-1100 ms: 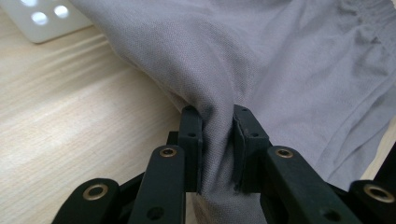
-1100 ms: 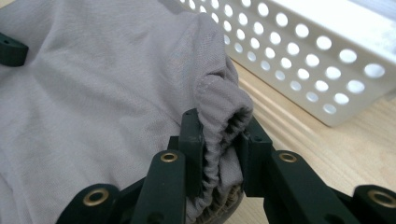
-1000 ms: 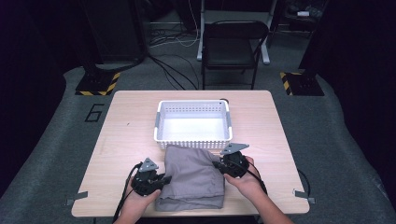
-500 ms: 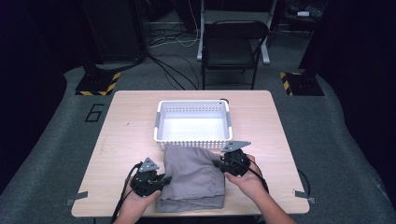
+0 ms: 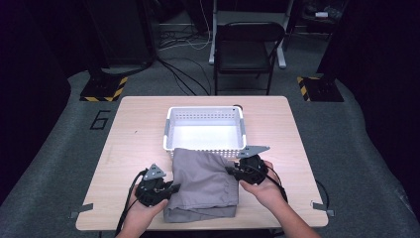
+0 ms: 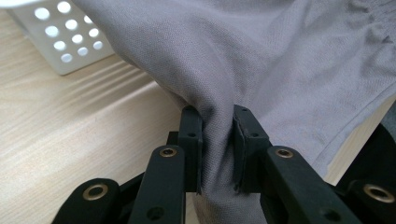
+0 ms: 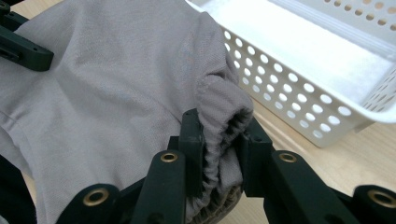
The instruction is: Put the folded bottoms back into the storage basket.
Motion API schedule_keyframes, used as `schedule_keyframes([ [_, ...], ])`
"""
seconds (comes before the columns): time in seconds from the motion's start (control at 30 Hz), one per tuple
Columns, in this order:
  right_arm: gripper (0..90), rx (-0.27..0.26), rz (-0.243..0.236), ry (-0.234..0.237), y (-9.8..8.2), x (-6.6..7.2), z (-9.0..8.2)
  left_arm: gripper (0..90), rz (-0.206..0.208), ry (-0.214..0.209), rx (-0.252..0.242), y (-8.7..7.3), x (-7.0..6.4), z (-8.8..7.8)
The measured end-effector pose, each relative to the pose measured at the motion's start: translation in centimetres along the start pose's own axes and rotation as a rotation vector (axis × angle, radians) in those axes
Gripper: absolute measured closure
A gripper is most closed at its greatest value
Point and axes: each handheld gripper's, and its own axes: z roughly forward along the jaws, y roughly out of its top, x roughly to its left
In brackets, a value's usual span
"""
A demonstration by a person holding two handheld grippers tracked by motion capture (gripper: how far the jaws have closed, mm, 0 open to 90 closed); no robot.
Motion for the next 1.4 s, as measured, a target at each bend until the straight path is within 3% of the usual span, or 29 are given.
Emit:
schedule_keyframes([
  [0.07,74.6,0.004,0.005,0.003,0.3,0.0,-0.2,75.6,-0.017,0.003,-0.015,0.2,0.0,-0.1],
  [0.37,74.5,0.0,0.005,0.004,1.2,-0.3,-0.6,75.6,0.005,0.004,-0.013,1.1,0.0,-0.7],
  [0.43,74.6,-0.005,0.0,0.005,1.4,-0.3,-0.8,75.6,-0.006,0.003,-0.016,1.3,-0.2,-0.8],
  [0.57,74.5,-0.018,-0.009,-0.004,1.9,-0.3,-1.5,75.6,0.024,0.004,-0.018,2.0,-0.1,-1.2],
  [0.67,74.6,-0.029,-0.003,-0.007,2.3,-0.5,-2.0,75.6,0.012,0.004,-0.034,2.5,-0.2,-1.3],
  [0.7,74.5,-0.035,0.001,-0.007,2.4,-0.5,-2.1,75.6,0.038,0.005,-0.028,2.7,-0.1,-1.5],
  [1.13,74.5,-0.049,-0.012,-0.027,5.3,-2.1,-3.1,75.6,0.045,0.019,-0.051,5.9,0.4,-2.1],
  [1.4,74.5,-0.046,0.007,-0.032,7.1,-3.2,-3.6,75.6,0.053,0.034,-0.065,8.2,0.9,-2.5],
])
